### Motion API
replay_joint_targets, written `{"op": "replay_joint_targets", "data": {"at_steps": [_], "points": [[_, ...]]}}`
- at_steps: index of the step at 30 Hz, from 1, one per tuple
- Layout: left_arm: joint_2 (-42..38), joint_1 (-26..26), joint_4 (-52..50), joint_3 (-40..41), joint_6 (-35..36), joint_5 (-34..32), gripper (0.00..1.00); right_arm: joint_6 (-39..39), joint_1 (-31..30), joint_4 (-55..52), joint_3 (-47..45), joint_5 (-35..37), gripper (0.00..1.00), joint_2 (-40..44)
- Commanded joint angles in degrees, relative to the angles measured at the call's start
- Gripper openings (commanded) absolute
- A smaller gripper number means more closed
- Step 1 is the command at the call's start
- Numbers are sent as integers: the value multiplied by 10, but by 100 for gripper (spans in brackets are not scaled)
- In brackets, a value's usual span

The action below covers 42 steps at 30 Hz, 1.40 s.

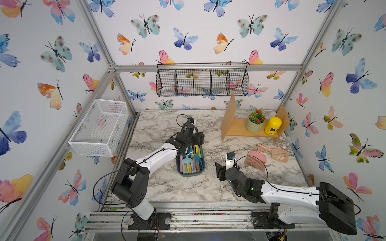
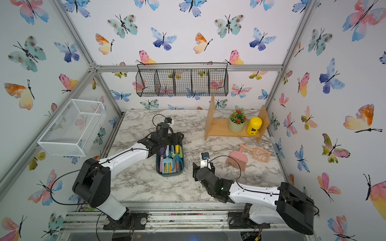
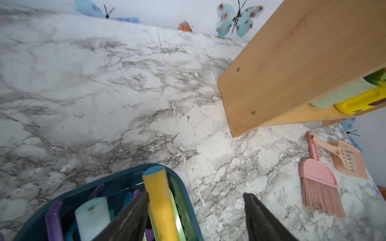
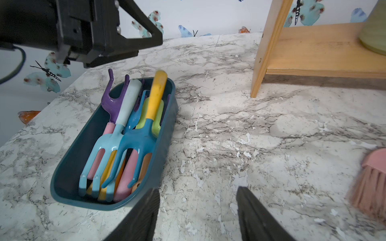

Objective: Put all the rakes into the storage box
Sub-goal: Place the rake in the storage box, then reset both arms

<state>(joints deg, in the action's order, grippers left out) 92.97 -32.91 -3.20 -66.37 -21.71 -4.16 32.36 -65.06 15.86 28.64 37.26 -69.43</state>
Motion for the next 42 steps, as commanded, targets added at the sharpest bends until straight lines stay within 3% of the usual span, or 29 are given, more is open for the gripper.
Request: {"op": "replay_joint_targets", "data": {"at_steps": [1, 8, 11, 12, 14, 17, 19, 22, 26, 31, 36, 39, 42], "points": [[-7, -3, -65, -8, 6, -125, 76, 4, 2, -1, 4, 17, 64, 4], [-52, -14, -39, 23, -2, -193, 79, 10, 3, -7, 5, 33, 64, 2], [-96, -10, -11, 55, 3, -241, 89, 15, 2, -27, 12, 66, 65, 6], [-110, -7, -10, 61, 10, -269, 99, 18, 3, -43, 18, 83, 66, 7], [-131, 5, -11, 69, 30, -321, 99, 24, 10, -78, 36, 113, 70, 9], [-148, 46, -13, 88, 32, -401, 99, 45, 59, -140, 72, 132, 73, -1], [-159, 85, 16, 125, 28, -444, 99, 62, 124, -173, 91, 119, 73, -13], [-178, 153, 105, 211, 36, -414, 99, 61, 215, -189, 108, 131, 74, -27], [-169, 234, 247, 307, 105, -370, 99, 10, 312, -185, 132, 174, 77, -50], [-103, 305, 252, 313, 71, -286, 99, -37, 474, -143, 126, 105, 78, -69], [-56, 311, 315, 335, 84, -251, 99, -86, 494, 1, 30, 144, 79, -64], [-72, 311, 373, 372, 120, -185, 99, -122, 494, 132, -29, 151, 79, -82], [-105, 304, 451, 426, 155, -135, 99, -143, 496, 196, -46, 156, 79, -123]]}}
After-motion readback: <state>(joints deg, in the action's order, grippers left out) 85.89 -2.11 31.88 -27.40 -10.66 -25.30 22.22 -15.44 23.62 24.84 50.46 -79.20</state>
